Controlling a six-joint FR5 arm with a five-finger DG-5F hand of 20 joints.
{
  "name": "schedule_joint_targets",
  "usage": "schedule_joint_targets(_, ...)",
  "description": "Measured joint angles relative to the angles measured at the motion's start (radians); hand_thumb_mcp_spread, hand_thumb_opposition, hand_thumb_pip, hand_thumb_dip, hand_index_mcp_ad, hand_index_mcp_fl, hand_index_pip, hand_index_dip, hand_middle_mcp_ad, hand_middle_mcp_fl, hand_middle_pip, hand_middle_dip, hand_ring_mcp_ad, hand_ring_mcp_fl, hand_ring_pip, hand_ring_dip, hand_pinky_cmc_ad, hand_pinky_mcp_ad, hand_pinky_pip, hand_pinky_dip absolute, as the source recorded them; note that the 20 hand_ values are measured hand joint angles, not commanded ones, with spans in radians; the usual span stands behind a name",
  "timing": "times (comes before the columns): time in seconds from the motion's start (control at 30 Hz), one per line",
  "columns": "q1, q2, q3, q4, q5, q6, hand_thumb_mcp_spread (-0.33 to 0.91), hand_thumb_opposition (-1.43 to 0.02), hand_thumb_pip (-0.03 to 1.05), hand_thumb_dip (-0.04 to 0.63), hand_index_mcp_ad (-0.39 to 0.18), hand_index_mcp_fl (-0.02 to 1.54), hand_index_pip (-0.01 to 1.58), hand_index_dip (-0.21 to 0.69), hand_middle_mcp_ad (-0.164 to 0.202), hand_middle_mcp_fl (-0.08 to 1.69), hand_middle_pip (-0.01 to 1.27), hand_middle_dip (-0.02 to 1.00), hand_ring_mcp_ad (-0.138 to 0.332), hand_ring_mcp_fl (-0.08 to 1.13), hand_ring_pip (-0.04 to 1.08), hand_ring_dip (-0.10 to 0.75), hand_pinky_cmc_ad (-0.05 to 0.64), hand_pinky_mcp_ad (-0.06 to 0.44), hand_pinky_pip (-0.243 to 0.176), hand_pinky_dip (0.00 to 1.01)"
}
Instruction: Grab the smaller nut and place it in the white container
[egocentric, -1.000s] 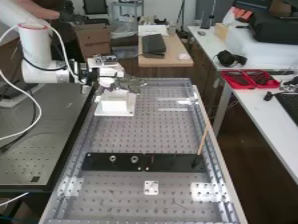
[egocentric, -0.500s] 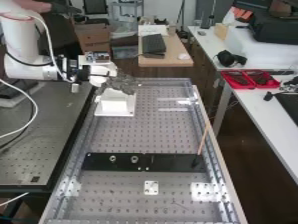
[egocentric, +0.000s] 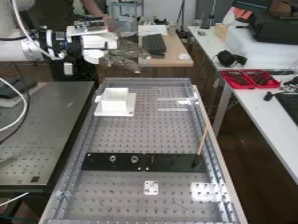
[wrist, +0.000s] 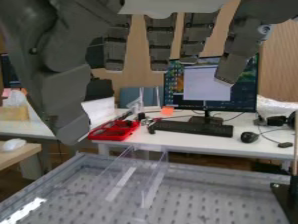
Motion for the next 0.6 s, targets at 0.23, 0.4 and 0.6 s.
schedule_joint_targets(0.23, -0.047, -0.001, 0.095, -0.038, 0.087, -0.011, 0.29, -0.75, 0.54, 0.204, -0.162, 0.02, 0.25, 0.087, 0.072, 0.05, 0.13, 0.23, 0.126, 0.00, 0.08, 0.087, 0.384, 0.293, -0.075, 0.54)
schedule_joint_targets(0.4, -0.053, -0.019, 0.152, -0.044, 0.213, -0.009, 0.27, -0.73, 0.53, 0.190, -0.133, 0.03, 0.17, 0.089, 0.073, 0.05, 0.13, 0.23, 0.131, 0.00, 0.08, 0.087, 0.389, 0.311, -0.075, 0.58)
schedule_joint_targets(0.6, -0.051, -0.033, 0.197, -0.048, 0.325, -0.003, 0.27, -0.71, 0.49, 0.150, -0.127, 0.05, 0.13, 0.110, 0.072, 0.05, 0.13, 0.23, 0.138, 0.00, 0.08, 0.089, 0.394, 0.314, -0.089, 0.60)
